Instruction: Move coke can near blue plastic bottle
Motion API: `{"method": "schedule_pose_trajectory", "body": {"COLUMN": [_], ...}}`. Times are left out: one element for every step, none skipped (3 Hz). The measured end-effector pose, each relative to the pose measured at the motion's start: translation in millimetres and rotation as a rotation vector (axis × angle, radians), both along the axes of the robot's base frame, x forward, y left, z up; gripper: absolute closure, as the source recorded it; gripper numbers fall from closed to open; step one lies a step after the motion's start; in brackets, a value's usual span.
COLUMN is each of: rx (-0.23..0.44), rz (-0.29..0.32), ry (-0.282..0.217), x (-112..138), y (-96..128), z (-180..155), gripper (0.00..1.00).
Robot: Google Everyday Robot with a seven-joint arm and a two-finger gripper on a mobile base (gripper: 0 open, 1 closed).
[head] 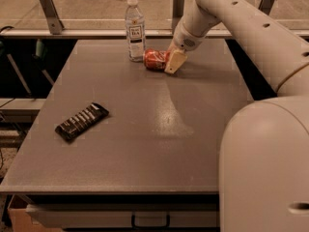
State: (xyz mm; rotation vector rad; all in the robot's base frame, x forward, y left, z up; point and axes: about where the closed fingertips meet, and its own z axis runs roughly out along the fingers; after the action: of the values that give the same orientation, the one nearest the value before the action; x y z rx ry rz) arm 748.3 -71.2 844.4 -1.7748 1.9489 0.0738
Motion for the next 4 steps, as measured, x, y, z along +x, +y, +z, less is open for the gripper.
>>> {"method": "schedule_pose_trajectory", "body": {"rx": [0.000,0.010,0.044,0.116], "rz": [0.000,-0.006,-0.036,-0.053], "ry": [-0.006,-0.025,-0.048,-0.074], "x": [-1,-6,-21,-48], "y": [-1,-9,-39,-85], "z": [3,14,34,64], "gripper": [0.00,0.00,0.00,0.00]}}
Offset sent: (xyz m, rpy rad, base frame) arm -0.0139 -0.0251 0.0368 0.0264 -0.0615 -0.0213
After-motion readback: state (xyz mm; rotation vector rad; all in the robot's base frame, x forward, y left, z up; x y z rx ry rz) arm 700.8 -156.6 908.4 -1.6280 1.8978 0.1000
